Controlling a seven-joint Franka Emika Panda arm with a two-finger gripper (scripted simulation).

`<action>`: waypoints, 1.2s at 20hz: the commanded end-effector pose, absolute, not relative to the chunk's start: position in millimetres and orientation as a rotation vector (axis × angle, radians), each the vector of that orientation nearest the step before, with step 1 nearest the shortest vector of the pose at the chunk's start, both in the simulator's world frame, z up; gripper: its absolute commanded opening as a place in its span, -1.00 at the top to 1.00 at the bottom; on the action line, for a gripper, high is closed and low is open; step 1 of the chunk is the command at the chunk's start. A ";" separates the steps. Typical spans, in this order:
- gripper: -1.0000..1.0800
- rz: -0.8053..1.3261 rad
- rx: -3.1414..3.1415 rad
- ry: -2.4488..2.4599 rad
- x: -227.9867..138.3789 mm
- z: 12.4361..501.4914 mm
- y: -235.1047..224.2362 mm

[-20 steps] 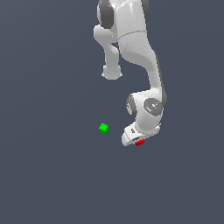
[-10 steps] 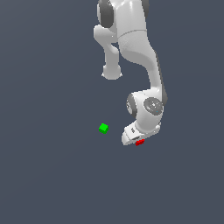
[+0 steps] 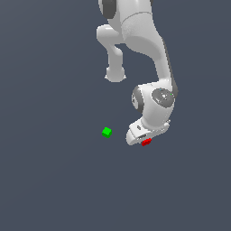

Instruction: Stack the red cube on top of the green cube.

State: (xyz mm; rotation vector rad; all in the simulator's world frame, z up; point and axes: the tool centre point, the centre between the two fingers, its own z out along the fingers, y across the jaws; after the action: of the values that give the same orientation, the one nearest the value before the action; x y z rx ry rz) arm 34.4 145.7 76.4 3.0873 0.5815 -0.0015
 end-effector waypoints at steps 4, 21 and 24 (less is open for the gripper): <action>1.00 0.000 3.087 0.582 34.4 108.4 145.7; 1.00 0.002 3.087 0.581 25.3 111.4 121.2; 1.00 0.002 3.087 0.581 17.6 105.9 102.3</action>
State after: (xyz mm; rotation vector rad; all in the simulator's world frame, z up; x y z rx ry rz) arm 21.3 112.5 108.4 3.0873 0.5832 0.0009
